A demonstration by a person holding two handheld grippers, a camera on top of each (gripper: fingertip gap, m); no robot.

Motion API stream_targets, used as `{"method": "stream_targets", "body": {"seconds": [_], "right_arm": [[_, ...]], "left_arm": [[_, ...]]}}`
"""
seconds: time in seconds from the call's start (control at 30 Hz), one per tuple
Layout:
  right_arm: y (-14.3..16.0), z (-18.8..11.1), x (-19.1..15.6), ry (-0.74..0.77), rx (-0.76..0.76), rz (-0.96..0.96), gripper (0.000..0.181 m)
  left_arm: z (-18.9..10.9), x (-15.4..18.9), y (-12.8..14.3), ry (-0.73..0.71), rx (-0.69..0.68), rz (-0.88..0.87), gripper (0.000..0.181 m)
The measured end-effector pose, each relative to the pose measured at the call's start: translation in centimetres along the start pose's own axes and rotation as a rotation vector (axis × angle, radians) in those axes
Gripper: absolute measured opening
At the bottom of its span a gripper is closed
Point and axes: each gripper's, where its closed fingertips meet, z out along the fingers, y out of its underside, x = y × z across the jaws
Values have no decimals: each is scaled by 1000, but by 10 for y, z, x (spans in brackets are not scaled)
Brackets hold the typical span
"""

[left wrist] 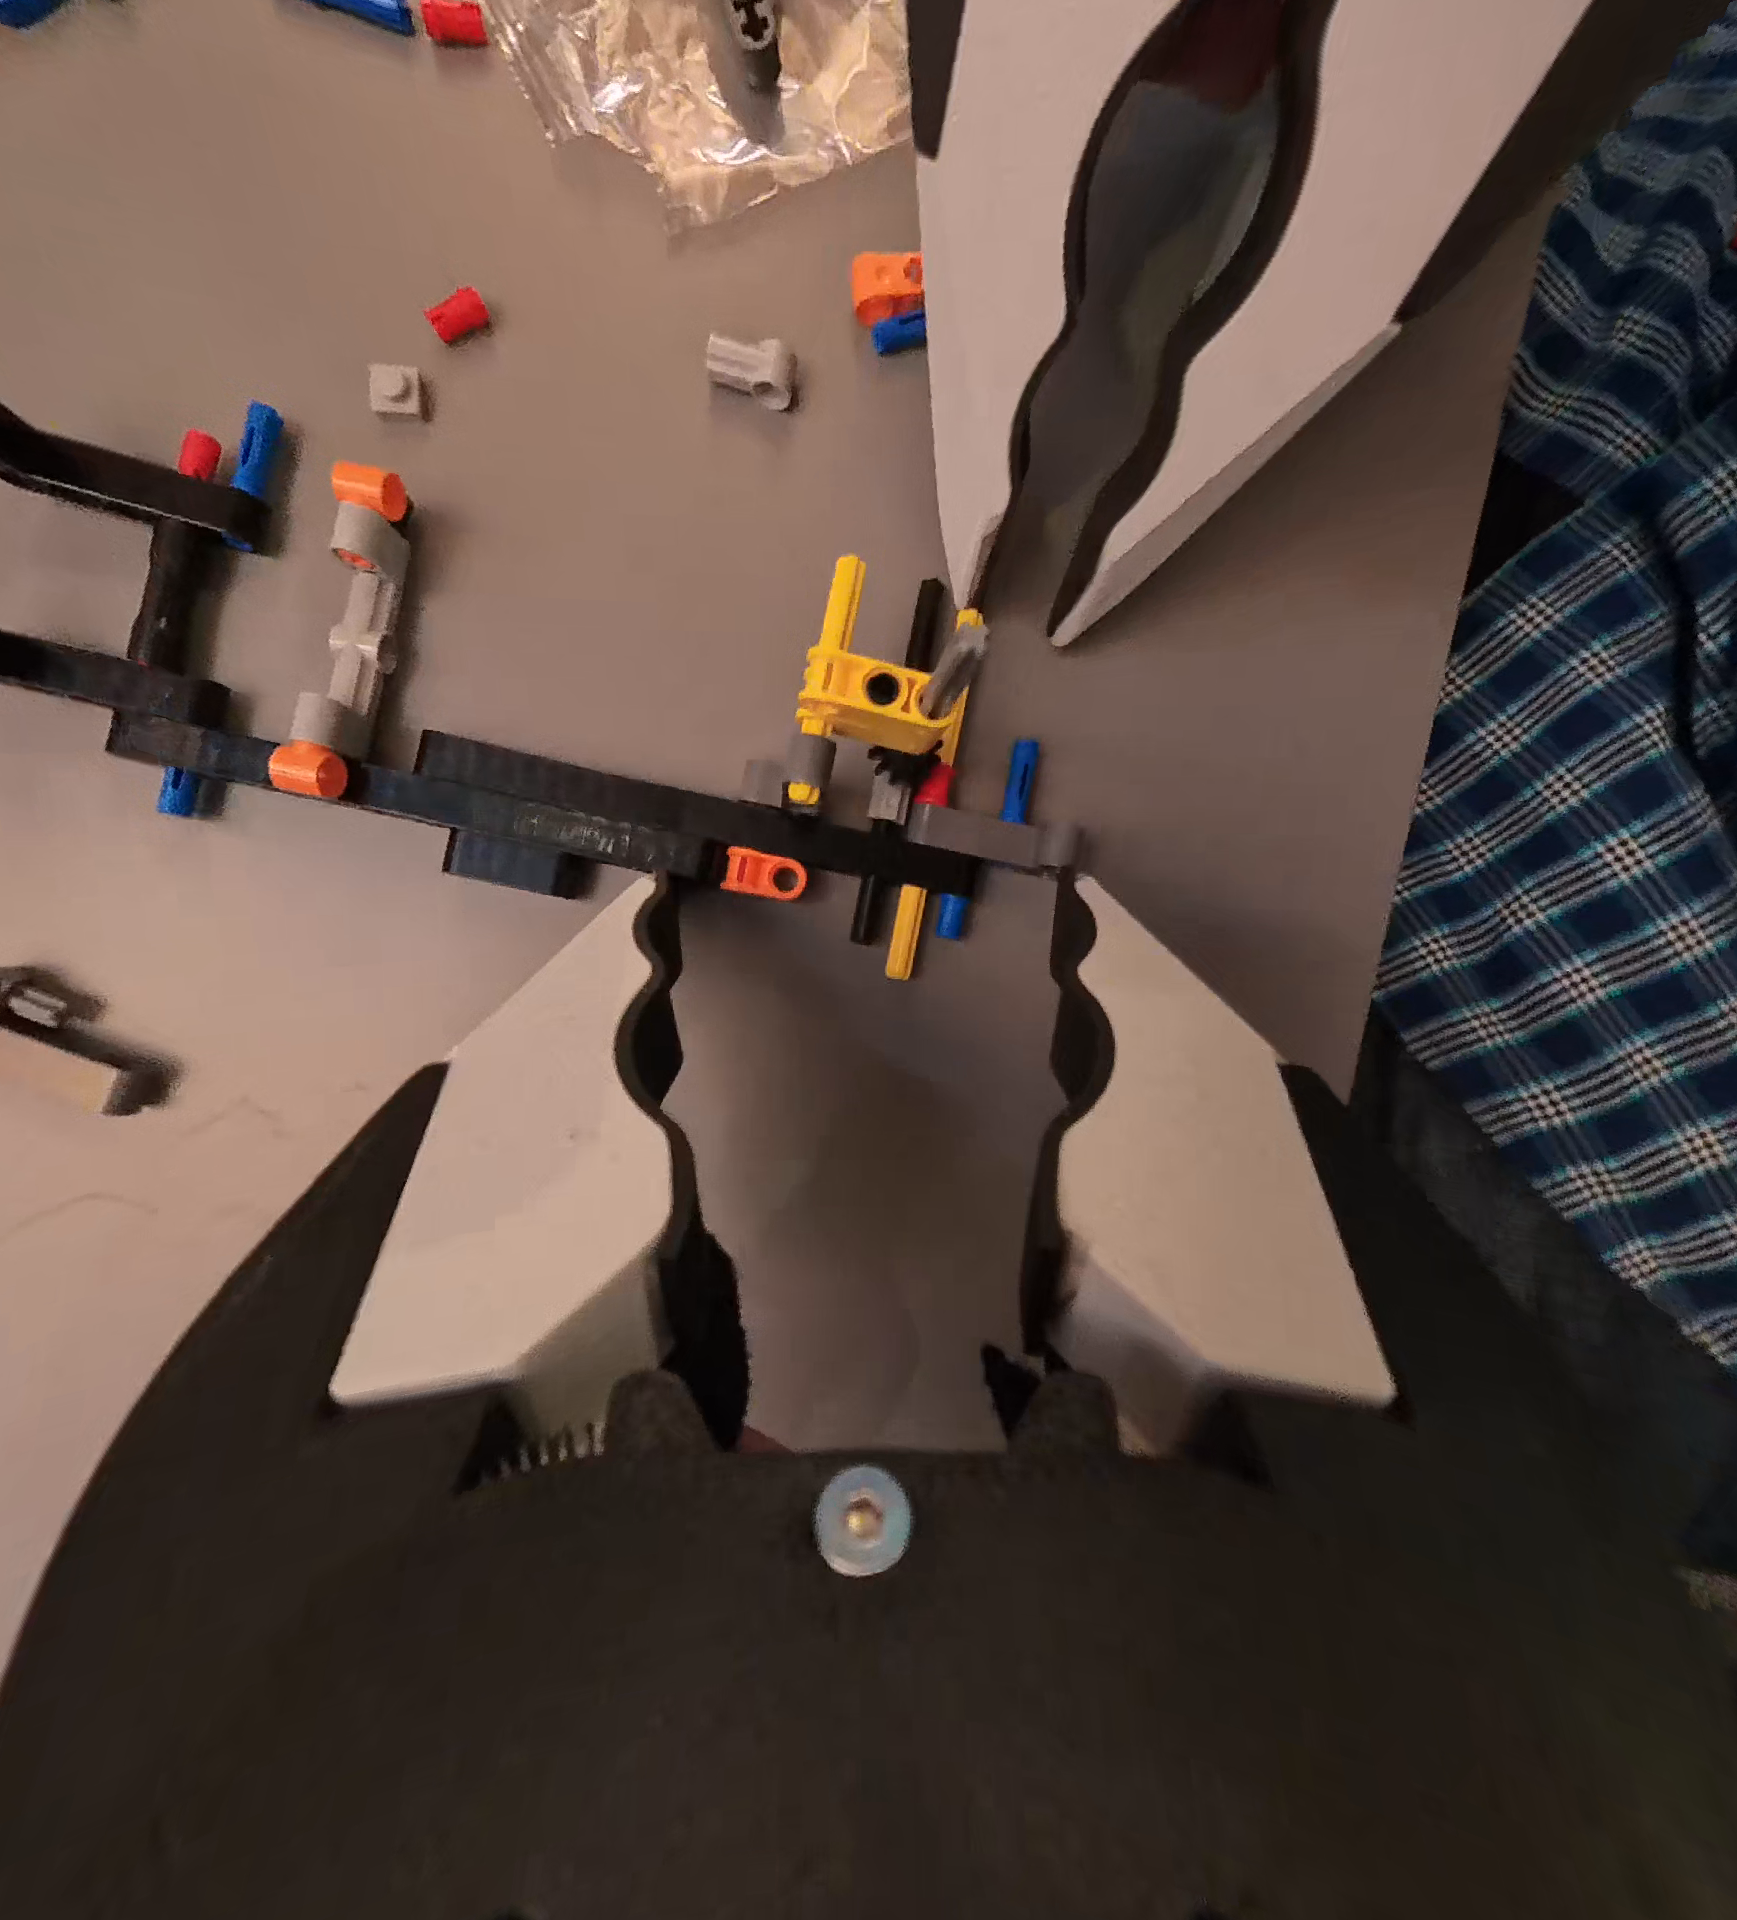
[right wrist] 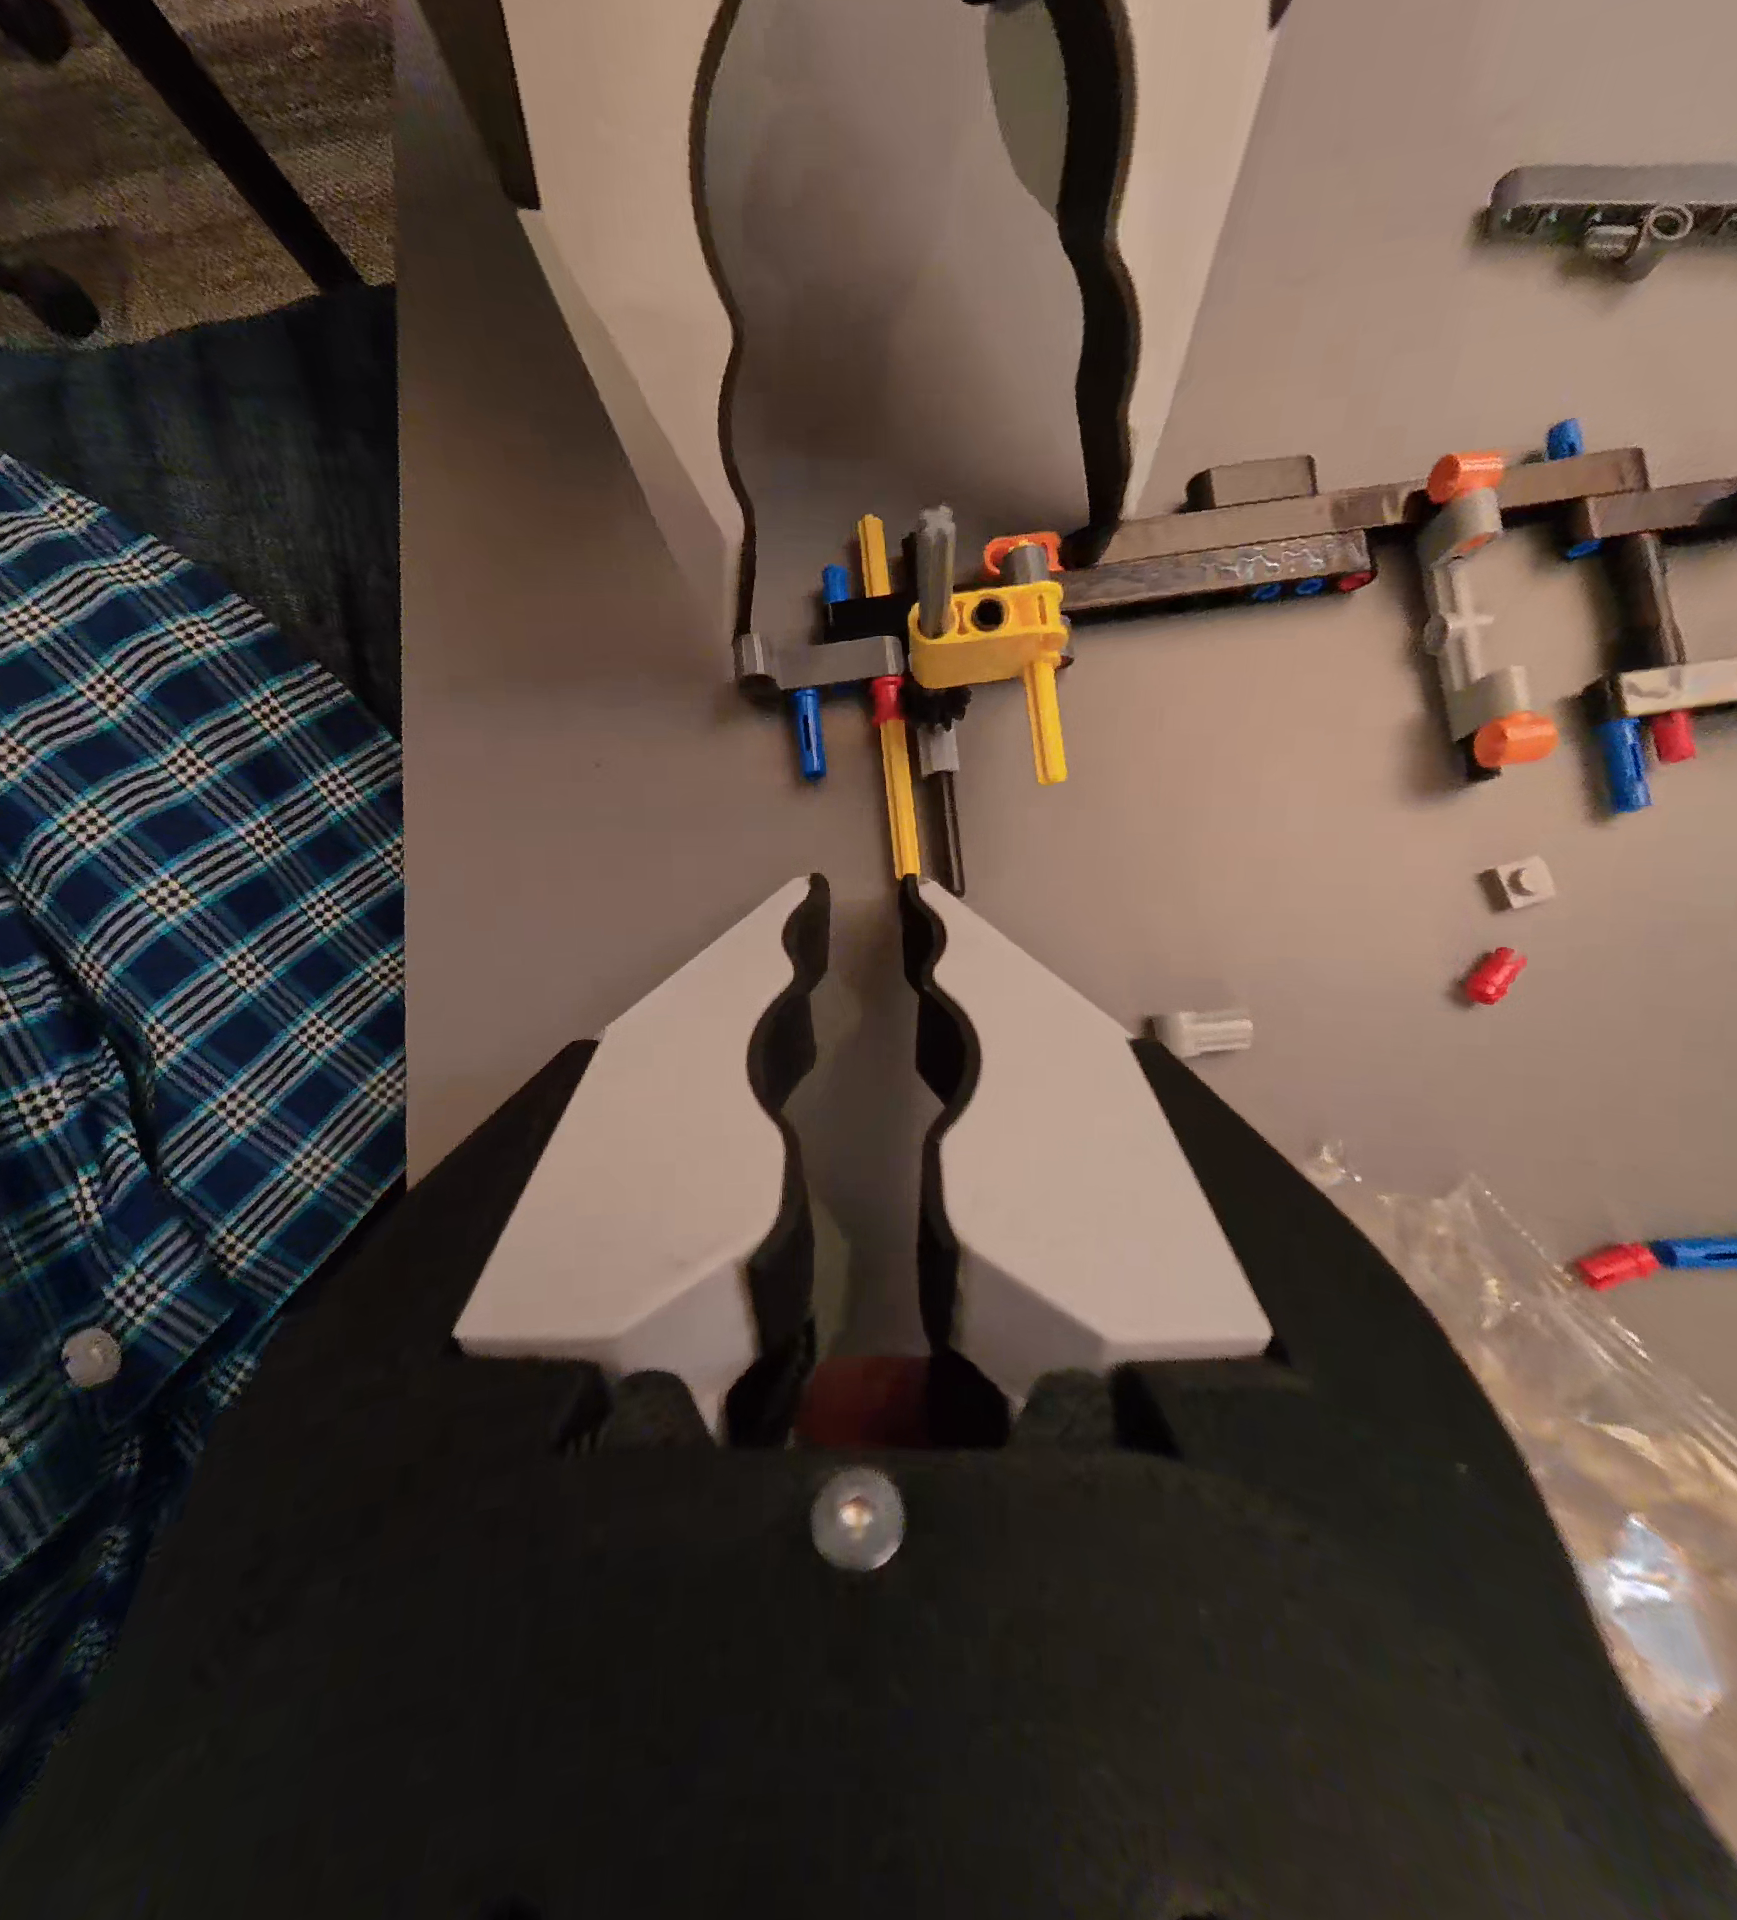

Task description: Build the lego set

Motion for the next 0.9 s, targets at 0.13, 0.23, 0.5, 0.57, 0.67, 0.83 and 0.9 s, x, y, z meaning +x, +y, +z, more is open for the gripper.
{"method": "stream_targets", "body": {"seconds": [0.13,0.23,0.5,0.57,0.67,0.83,0.9], "right_arm": [[-7,6,-2,-5,5,-1,11],[-14,12,-3,-32,18,0,13],[-27,-17,9,-100,44,-267,38],[-33,-22,22,-105,28,-347,50],[-45,-23,28,-169,25,-497,60],[-47,-3,38,-258,-61,-717,73],[-48,6,39,-300,-81,-777,82]], "left_arm": [[-4,-5,6,47,-40,79,70],[-12,-11,14,78,-56,84,70],[-30,0,33,-110,-67,-108,71],[-26,8,28,-173,-36,-215,68],[-14,30,18,-172,25,-368,71],[-9,22,17,-325,82,-518,58],[-11,18,18,-345,91,-544,50]]}}
